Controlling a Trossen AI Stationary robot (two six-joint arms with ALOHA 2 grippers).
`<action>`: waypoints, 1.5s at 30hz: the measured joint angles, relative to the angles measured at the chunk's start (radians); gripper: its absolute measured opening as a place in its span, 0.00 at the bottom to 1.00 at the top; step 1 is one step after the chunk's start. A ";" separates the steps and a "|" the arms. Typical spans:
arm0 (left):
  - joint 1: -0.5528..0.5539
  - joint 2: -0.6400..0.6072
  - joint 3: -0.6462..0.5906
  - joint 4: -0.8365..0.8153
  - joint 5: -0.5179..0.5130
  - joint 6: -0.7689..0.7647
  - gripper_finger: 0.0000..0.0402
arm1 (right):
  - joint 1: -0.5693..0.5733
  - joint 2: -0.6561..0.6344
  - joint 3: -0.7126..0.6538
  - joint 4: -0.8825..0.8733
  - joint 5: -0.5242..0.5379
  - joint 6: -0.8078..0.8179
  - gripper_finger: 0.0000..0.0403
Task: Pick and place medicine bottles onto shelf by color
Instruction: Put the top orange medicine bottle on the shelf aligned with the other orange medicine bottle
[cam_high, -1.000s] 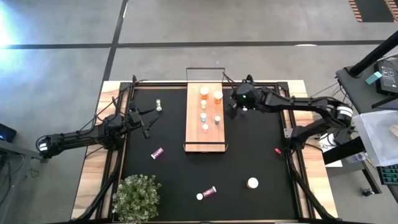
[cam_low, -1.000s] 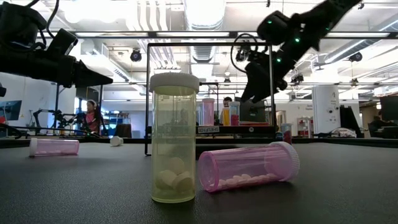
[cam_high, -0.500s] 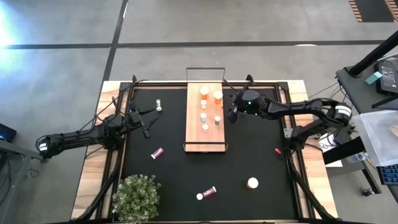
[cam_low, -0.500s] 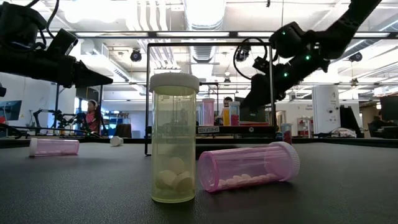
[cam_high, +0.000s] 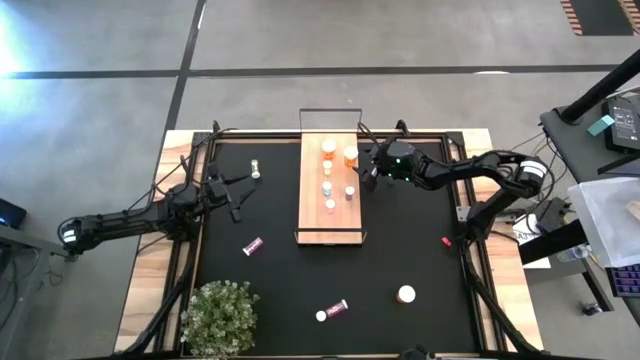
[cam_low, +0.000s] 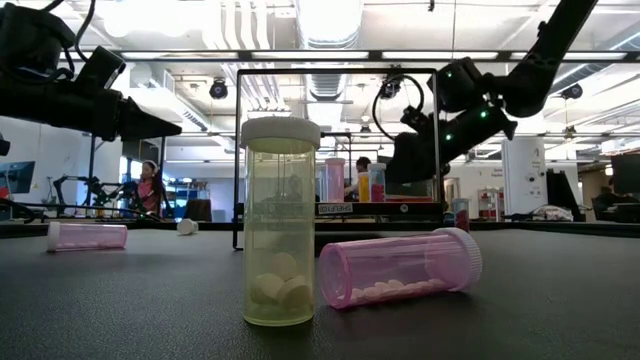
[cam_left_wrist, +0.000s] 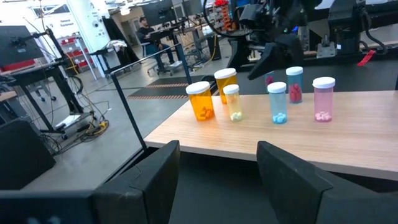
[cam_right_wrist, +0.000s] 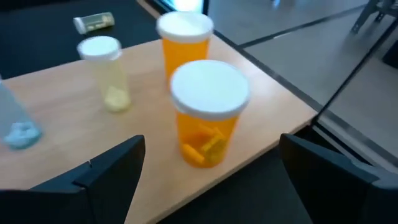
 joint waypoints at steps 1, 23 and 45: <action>0.000 -0.001 0.000 0.000 0.000 0.000 0.49 | -0.003 0.010 0.000 0.011 0.000 0.004 0.90; 0.000 0.000 0.000 0.000 0.000 0.000 0.49 | -0.044 0.204 0.139 0.090 -0.048 0.025 0.86; 0.000 0.001 0.000 0.000 0.000 0.000 0.49 | -0.056 0.237 0.199 0.090 -0.067 -0.020 0.57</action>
